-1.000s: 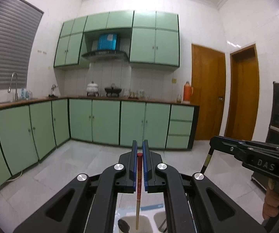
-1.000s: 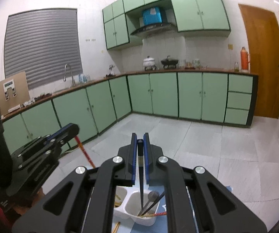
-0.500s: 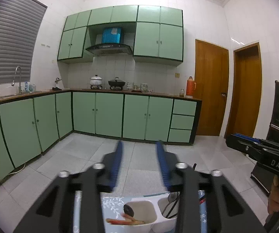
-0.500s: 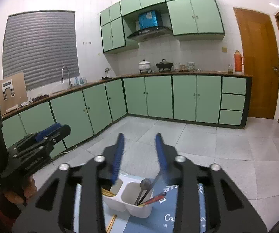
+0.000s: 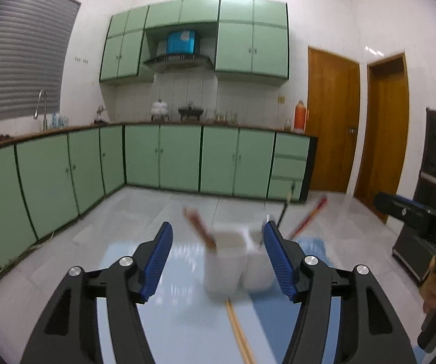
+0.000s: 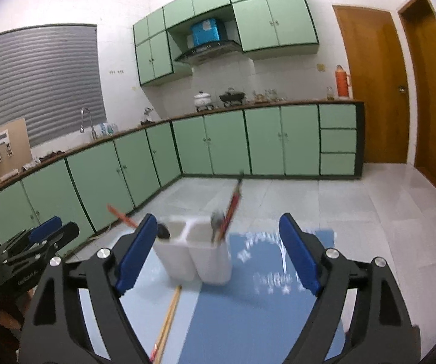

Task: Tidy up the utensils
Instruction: 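Lower both open grippers toward the last two chopsticks on the mat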

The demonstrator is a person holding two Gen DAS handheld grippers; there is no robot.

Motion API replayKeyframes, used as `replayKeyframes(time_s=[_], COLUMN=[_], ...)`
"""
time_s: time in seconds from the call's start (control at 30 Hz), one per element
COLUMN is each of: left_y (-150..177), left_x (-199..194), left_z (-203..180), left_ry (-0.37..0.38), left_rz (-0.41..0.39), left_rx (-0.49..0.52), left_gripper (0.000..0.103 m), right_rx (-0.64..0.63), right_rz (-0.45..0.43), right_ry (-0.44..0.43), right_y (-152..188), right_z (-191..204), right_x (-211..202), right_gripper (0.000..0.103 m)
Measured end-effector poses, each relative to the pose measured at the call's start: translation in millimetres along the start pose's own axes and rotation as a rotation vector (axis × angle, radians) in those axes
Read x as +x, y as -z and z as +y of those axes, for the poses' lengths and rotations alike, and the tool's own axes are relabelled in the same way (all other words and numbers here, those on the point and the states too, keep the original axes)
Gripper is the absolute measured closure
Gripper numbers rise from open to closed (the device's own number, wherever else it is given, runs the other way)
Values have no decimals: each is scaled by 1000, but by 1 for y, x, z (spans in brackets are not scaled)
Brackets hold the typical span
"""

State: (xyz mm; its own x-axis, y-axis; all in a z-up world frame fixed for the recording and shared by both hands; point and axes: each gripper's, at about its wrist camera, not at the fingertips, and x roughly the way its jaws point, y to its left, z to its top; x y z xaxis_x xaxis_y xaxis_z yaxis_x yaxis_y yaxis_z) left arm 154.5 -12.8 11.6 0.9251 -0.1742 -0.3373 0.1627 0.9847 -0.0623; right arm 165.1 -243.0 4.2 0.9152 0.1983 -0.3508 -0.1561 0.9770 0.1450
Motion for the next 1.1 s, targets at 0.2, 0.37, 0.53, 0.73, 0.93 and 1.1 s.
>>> replayKeyframes(time_s=[0.2, 0.37, 0.53, 0.73, 0.93, 1.1], left_y=[62, 105, 132, 149, 154, 156], left_x=[-5, -6, -10, -17, -19, -21], left_z=[8, 12, 14, 23, 36, 42], left_ry=[-39, -59, -64, -73, -93, -100], left_rz=[125, 214, 273, 310, 334, 338], left_rx=[-14, -12, -6, -18, -30, -41], left_gripper=[42, 42, 42, 42, 42, 42], right_rx=[-11, 10, 13, 20, 14, -27], right_rz=[85, 152, 211, 281, 340, 371], right_ry=[26, 29, 30, 18, -12, -35], right_y=[60, 104, 143, 172, 192, 206], right_z=[14, 27, 40, 51, 67, 88], right_x=[0, 1, 0, 3, 6, 5], right_gripper=[23, 23, 23, 29, 37, 47])
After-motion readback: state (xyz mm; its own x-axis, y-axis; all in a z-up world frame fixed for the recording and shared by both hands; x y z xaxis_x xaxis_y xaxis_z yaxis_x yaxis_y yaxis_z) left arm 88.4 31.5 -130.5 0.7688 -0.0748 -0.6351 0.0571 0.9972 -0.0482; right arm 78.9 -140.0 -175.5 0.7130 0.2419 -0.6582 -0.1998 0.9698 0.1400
